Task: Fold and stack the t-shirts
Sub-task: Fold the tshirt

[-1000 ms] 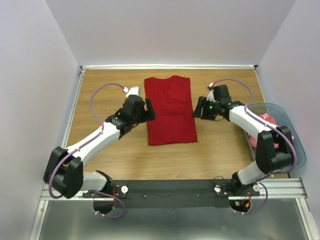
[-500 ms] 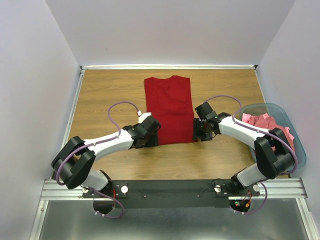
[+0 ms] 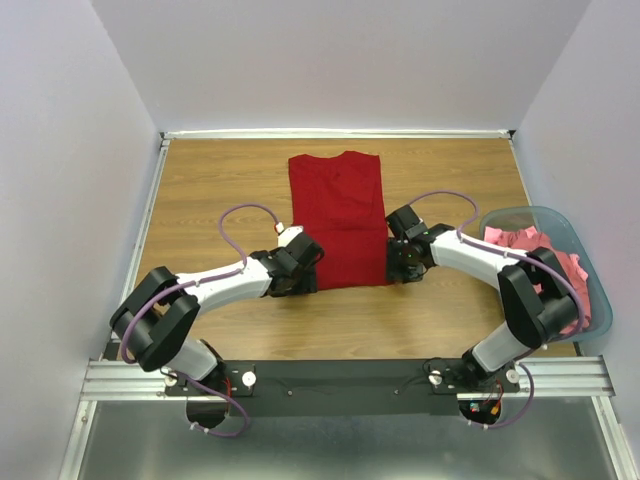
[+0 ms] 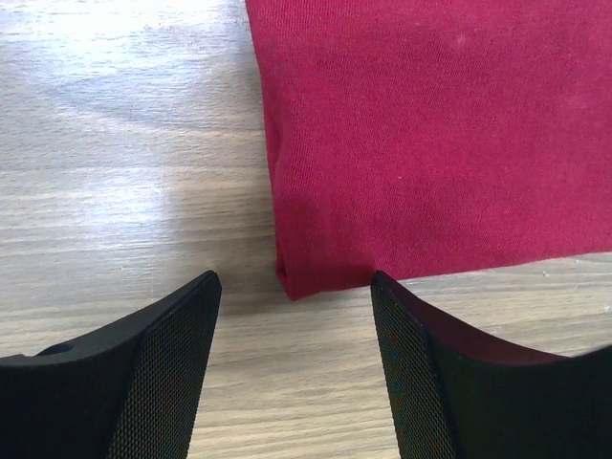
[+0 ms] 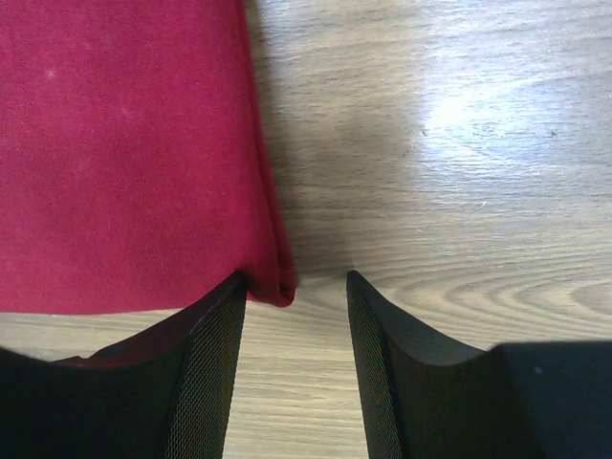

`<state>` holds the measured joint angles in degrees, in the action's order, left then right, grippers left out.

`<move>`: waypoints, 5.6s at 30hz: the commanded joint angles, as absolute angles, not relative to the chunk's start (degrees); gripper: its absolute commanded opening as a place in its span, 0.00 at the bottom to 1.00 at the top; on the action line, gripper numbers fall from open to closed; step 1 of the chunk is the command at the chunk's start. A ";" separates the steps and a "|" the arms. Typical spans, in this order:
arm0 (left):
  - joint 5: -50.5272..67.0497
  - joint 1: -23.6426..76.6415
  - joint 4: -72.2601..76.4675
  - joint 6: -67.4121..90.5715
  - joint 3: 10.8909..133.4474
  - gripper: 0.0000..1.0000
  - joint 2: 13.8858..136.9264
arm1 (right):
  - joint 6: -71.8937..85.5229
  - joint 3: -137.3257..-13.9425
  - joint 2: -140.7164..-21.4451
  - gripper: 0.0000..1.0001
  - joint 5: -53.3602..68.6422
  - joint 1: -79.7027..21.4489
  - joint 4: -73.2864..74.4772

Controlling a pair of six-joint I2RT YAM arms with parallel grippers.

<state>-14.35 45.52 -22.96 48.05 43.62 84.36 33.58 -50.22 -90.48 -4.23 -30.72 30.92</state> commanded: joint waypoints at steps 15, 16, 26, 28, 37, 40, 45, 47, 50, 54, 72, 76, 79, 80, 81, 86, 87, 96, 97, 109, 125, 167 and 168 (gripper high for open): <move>-18.19 45.97 -23.91 49.22 46.14 0.68 87.01 | 37.18 -45.44 -100.99 0.01 -6.77 -35.07 31.11; -18.19 45.97 -24.17 49.31 46.23 0.68 87.36 | 37.00 -45.70 -100.90 0.01 -6.68 -35.07 31.20; -18.98 45.97 -25.49 50.10 48.51 0.47 90.70 | 35.33 -46.93 -100.81 0.01 -5.54 -35.24 31.11; -19.25 45.97 -25.49 50.18 48.69 0.47 90.62 | 35.24 -46.58 -100.72 0.01 -5.54 -35.24 31.11; -17.50 46.14 -27.33 51.41 46.85 0.36 94.22 | 34.89 -46.41 -98.71 0.01 -4.57 -35.24 31.81; -17.23 46.58 -28.56 51.77 46.41 0.22 94.05 | 35.16 -45.97 -97.48 0.01 -4.75 -35.33 32.17; -17.14 46.58 -30.40 50.10 47.46 0.00 94.31 | 34.19 -46.84 -96.68 0.01 -5.71 -35.33 33.22; -17.23 46.67 -32.42 49.40 48.42 0.00 92.56 | 33.40 -47.46 -95.46 0.01 -6.06 -35.25 36.37; -15.83 47.28 -37.51 48.34 48.69 0.00 86.41 | 32.79 -47.81 -90.28 0.01 -4.05 -35.24 42.52; -8.28 51.84 -50.84 47.11 50.44 0.00 78.41 | 32.34 -50.09 -80.36 0.01 2.09 -35.77 54.99; 0.88 44.25 -60.21 46.07 59.59 0.00 63.19 | 29.09 -79.79 -81.19 0.01 -2.54 -36.12 79.28; 2.98 40.53 -54.68 44.39 57.57 0.00 63.72 | 27.86 -84.37 -85.24 0.00 -4.21 -36.04 77.70; 5.97 38.86 -49.93 43.60 55.11 0.00 64.33 | 27.07 -87.18 -87.96 0.01 -4.74 -36.12 76.65; 6.24 38.50 -49.14 43.25 54.76 0.00 64.51 | 26.72 -87.45 -88.59 0.01 -4.92 -36.04 76.38; 6.24 38.06 -47.83 42.89 54.32 0.00 64.77 | 26.20 -88.23 -89.29 0.01 -5.10 -36.04 76.20; 5.54 35.43 -45.88 39.82 55.46 0.00 67.93 | 24.44 -91.14 -93.33 0.01 -6.77 -35.68 75.06; 5.36 34.20 -45.10 38.86 55.89 0.00 68.29 | 23.82 -91.66 -93.77 0.01 -7.12 -35.25 74.88; 6.42 28.74 -41.31 34.72 58.44 0.00 72.59 | 20.57 -101.42 -101.68 0.01 -8.26 -33.31 73.65; 6.50 28.31 -41.13 34.02 58.71 0.00 73.21 | 20.13 -102.30 -102.47 0.01 -8.35 -33.14 73.57; 6.42 23.82 -35.25 30.24 60.11 0.00 81.73 | 16.26 -106.95 -110.47 0.01 -9.93 -29.36 68.82; 5.01 20.22 -27.87 28.48 61.79 0.00 91.66 | 14.24 -108.46 -120.41 0.00 -9.76 -26.81 61.00; 4.57 20.48 -26.54 27.42 60.65 0.00 77.79 | 20.74 -91.06 -100.73 0.01 -6.42 -24.96 53.17; 4.92 20.57 -27.24 27.60 60.12 0.00 77.00 | 21.00 -90.45 -100.03 0.01 -5.72 -24.96 53.26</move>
<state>6.59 21.12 -24.12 29.12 61.98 80.16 20.60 -92.75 -102.78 -4.10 -26.22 51.55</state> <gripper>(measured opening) 0.015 0.012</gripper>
